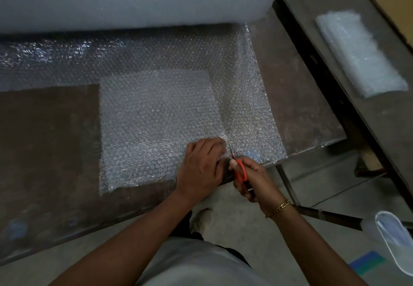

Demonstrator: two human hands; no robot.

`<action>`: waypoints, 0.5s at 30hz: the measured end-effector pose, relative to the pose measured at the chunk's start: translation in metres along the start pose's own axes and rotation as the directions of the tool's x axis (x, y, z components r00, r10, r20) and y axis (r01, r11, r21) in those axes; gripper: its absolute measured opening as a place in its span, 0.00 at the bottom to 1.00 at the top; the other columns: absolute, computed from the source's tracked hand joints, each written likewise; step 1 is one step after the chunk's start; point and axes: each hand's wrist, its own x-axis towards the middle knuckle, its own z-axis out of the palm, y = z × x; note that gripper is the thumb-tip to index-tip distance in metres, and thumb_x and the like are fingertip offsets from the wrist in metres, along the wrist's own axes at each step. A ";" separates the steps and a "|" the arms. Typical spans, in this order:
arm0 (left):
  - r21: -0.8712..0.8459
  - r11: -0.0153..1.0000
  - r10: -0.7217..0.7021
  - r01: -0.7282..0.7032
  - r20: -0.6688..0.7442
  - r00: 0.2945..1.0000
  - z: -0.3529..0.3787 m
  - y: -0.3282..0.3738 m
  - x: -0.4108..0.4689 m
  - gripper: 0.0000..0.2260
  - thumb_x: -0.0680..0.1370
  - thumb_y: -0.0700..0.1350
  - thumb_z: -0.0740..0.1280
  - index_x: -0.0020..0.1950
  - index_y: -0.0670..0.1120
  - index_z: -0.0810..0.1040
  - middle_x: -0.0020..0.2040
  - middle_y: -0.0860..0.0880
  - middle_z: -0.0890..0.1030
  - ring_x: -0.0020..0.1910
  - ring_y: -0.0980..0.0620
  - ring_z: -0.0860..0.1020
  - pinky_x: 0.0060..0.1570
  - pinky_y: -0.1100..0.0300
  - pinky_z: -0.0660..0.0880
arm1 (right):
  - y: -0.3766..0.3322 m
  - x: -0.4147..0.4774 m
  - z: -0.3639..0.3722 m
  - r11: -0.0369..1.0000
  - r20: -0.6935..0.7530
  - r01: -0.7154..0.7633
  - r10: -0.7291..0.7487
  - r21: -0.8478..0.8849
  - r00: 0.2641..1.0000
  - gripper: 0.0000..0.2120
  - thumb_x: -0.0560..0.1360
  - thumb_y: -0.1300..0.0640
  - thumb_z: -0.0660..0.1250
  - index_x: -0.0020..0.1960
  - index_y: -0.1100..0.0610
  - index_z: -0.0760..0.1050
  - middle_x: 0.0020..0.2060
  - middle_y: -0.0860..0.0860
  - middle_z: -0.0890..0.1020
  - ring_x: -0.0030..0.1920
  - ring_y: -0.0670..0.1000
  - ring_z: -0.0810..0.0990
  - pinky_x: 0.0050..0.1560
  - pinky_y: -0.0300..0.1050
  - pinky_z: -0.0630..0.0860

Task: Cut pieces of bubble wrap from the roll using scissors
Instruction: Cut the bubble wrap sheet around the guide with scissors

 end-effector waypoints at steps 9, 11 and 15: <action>-0.014 1.000 -0.002 0.002 0.003 1.000 -0.001 0.000 0.000 0.14 0.78 0.46 0.62 0.60 0.43 0.79 0.62 0.47 0.81 0.62 0.47 0.76 0.60 0.51 0.69 | -0.002 0.007 0.000 0.999 -0.018 -0.007 0.006 -0.031 1.000 0.19 0.76 0.45 0.67 0.49 0.63 0.74 0.25 0.52 0.70 0.22 0.47 0.64 0.22 0.34 0.58; -0.020 1.000 -0.004 0.004 0.000 1.000 -0.002 0.001 -0.001 0.14 0.78 0.45 0.62 0.60 0.43 0.79 0.62 0.47 0.81 0.62 0.47 0.76 0.59 0.51 0.70 | -0.001 0.007 0.000 0.999 -0.015 -0.001 0.000 -0.044 1.000 0.14 0.77 0.47 0.67 0.49 0.59 0.75 0.24 0.52 0.70 0.22 0.47 0.64 0.22 0.34 0.58; -0.019 1.000 -0.014 0.014 0.017 1.000 -0.001 0.001 -0.002 0.15 0.78 0.45 0.62 0.61 0.43 0.79 0.63 0.47 0.81 0.62 0.48 0.76 0.60 0.52 0.69 | 0.001 0.006 -0.002 0.997 0.002 0.016 -0.016 -0.078 1.000 0.11 0.80 0.50 0.66 0.48 0.58 0.75 0.26 0.53 0.70 0.23 0.46 0.64 0.23 0.35 0.58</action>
